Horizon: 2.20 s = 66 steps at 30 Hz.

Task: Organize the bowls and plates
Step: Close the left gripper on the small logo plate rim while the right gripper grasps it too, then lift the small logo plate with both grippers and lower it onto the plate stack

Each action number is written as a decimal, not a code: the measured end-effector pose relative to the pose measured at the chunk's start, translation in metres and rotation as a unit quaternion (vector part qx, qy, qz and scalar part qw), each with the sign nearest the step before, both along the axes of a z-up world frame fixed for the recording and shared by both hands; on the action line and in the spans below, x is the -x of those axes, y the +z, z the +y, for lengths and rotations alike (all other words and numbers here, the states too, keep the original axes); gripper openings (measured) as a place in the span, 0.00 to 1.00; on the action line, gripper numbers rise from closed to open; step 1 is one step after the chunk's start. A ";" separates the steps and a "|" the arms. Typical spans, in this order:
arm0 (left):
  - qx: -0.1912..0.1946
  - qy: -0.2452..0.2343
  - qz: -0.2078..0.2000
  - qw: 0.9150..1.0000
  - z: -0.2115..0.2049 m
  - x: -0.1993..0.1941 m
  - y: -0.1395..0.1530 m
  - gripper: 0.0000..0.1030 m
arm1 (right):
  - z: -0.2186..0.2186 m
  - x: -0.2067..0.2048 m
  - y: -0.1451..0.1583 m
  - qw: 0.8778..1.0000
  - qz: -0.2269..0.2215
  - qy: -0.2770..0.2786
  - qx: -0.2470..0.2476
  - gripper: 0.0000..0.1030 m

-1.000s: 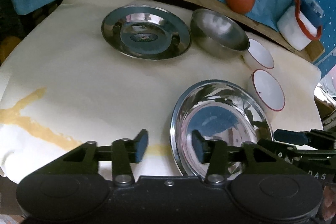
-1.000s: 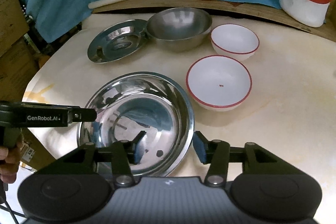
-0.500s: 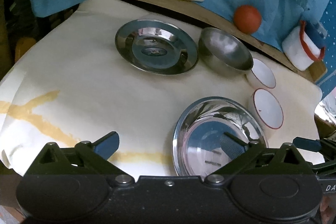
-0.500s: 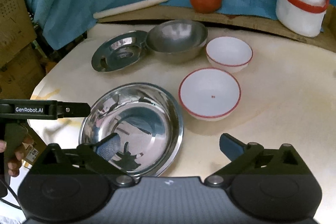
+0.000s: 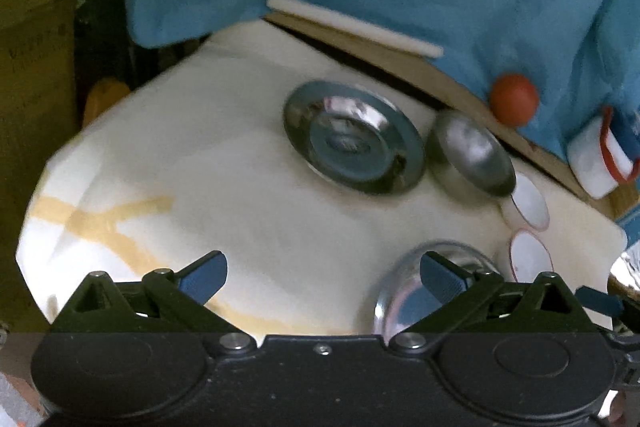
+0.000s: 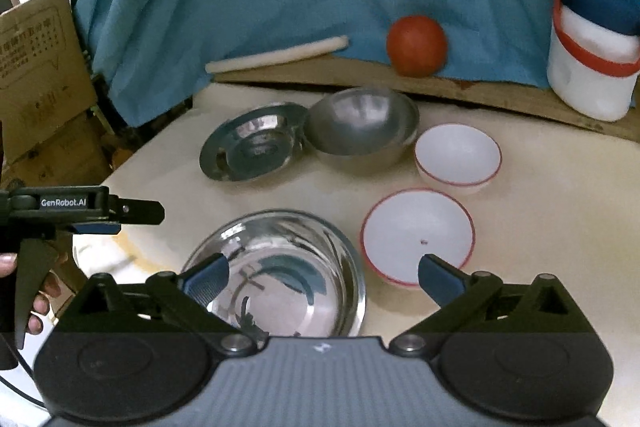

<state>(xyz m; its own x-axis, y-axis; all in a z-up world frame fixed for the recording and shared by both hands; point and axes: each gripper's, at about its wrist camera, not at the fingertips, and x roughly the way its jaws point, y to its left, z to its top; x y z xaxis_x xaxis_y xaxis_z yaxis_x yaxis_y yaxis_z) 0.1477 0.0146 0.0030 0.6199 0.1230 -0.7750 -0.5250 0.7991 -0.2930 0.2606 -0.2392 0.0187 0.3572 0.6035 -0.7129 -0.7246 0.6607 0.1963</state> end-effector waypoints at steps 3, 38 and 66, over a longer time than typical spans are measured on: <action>-0.012 0.007 -0.016 1.000 0.015 -0.004 0.001 0.99 | 0.009 -0.002 0.001 1.000 -0.004 -0.007 0.003 1.00; -0.056 -0.127 0.061 0.988 0.115 -0.144 -0.040 0.86 | 0.149 -0.080 -0.063 0.984 0.139 -0.114 -0.003 0.69; -0.017 -0.126 0.036 0.991 0.110 -0.130 -0.040 0.19 | 0.152 -0.079 -0.071 0.985 0.149 -0.089 -0.003 0.22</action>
<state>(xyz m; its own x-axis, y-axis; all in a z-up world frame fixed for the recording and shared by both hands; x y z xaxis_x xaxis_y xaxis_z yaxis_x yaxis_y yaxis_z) 0.2781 0.1243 -0.0368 0.5778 -0.0023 -0.8161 -0.3261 0.9161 -0.2334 0.3397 -0.0869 -0.0526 0.2336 0.5549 -0.7984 -0.5077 0.7699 0.3866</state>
